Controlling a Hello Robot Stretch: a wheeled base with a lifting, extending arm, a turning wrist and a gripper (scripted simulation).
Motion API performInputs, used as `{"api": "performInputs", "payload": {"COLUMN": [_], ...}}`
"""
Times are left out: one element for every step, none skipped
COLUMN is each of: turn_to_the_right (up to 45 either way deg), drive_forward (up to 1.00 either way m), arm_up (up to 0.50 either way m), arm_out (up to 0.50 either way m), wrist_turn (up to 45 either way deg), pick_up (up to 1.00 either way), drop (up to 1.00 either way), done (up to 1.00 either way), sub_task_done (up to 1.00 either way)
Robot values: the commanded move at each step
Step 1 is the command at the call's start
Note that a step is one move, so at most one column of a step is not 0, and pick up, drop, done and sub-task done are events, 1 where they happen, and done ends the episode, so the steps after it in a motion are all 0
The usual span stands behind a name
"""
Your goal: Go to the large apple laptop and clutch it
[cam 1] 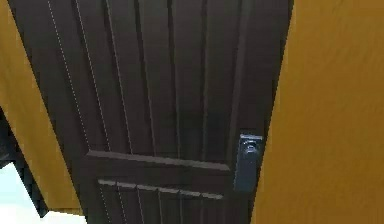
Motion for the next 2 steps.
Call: {"api": "performInputs", "payload": {"turn_to_the_right": [0.0,-45.0], "drive_forward": [0.10,0.00], "arm_up": [0.00,0.00], "arm_out": [0.00,0.00], "wrist_turn": [0.0,0.0], "pick_up": [0.00,0.00], "drop": [0.00,0.00], "done": [0.00,0.00], "sub_task_done": [0.00,0.00]}}
